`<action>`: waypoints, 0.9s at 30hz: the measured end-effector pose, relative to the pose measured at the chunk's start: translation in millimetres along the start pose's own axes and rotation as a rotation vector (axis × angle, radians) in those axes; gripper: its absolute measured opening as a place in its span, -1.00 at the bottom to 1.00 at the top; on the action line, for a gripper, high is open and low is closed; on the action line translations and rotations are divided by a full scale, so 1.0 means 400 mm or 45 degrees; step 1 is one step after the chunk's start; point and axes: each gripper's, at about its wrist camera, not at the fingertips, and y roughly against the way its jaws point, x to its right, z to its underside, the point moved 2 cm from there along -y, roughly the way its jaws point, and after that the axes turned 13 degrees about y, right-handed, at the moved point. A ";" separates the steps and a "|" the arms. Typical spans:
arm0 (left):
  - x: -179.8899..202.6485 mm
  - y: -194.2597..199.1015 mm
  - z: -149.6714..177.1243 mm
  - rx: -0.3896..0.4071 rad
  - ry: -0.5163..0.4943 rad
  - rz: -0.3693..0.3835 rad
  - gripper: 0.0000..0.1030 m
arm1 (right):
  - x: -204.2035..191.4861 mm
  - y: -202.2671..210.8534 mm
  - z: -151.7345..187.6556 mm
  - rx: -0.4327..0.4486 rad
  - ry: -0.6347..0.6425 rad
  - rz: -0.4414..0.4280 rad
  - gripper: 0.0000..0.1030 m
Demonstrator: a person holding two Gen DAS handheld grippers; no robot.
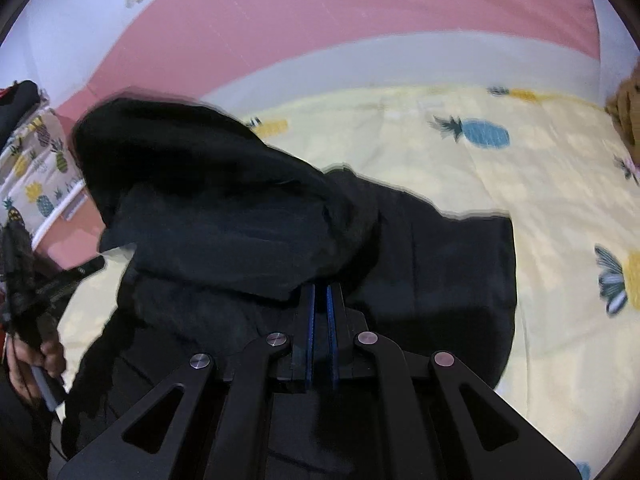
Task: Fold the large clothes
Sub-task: 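Lay the lifted hem over the hood and open both tools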
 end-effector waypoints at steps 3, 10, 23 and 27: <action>-0.025 0.018 0.008 -0.019 0.005 -0.023 -0.98 | 0.009 -0.006 0.043 -0.055 -0.024 -0.004 -0.89; 0.000 0.071 -0.004 0.020 -0.043 0.001 -0.92 | 0.004 0.043 -0.001 0.037 -0.059 -0.022 -0.33; 0.070 -0.180 0.162 -0.256 -0.140 0.085 -0.71 | -0.090 -0.172 0.058 -0.135 0.001 -0.139 -0.17; 0.063 -0.184 0.181 -0.215 -0.120 0.100 -0.71 | -0.097 -0.192 0.082 -0.142 0.038 -0.085 -0.17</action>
